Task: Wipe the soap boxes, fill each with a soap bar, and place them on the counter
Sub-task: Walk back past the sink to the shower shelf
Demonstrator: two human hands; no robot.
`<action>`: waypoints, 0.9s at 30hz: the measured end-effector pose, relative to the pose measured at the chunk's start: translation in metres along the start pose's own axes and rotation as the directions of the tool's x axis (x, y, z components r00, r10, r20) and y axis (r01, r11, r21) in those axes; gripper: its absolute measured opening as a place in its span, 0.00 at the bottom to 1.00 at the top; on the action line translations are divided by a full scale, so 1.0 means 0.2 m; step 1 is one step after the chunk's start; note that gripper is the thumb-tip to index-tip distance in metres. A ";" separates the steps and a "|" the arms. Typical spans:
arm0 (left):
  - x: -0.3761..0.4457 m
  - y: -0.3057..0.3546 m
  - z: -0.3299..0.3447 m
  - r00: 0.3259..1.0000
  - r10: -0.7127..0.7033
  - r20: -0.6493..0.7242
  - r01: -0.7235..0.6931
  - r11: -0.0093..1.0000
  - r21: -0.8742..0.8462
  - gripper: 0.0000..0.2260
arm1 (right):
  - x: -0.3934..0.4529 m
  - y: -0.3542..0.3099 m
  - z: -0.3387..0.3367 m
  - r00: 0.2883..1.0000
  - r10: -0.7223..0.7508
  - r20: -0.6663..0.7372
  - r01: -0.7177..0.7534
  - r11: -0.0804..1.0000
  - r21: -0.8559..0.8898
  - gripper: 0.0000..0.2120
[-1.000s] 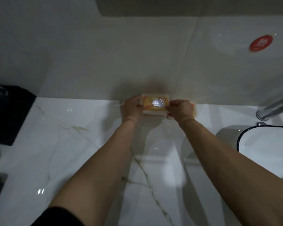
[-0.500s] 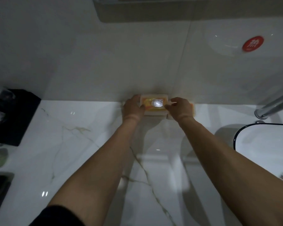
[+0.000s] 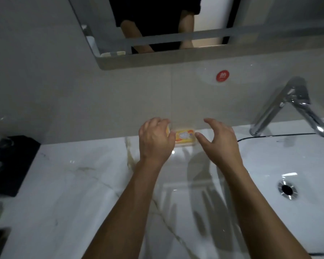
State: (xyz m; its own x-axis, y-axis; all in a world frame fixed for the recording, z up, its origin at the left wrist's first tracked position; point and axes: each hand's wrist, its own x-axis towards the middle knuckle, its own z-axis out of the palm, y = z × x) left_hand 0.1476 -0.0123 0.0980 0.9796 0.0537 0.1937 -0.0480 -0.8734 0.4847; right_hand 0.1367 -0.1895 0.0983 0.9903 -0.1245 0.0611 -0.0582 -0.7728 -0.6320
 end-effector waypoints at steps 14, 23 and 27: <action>-0.53 0.45 -0.25 0.920 0.381 0.091 -0.350 0.903 -0.250 0.22 | -0.92 0.05 -0.46 0.885 0.302 -0.355 -0.297 0.952 0.071 0.25; -0.85 0.82 -0.11 0.702 0.665 0.255 -0.592 0.744 -0.310 0.24 | -1.40 0.22 -0.68 0.739 0.441 -0.510 -0.479 0.876 0.064 0.26; -1.03 1.07 -0.05 0.598 0.760 0.256 -0.650 0.646 -0.400 0.24 | -1.63 0.30 -0.81 0.630 0.490 -0.603 -0.564 0.822 0.078 0.26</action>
State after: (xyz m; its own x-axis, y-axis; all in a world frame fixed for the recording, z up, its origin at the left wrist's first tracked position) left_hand -0.0668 -0.2059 0.1703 0.5988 -0.7555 0.2659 -0.7460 -0.4054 0.5284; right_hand -0.2111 -0.2970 0.1655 0.5195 -0.8321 0.1944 -0.5967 -0.5161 -0.6144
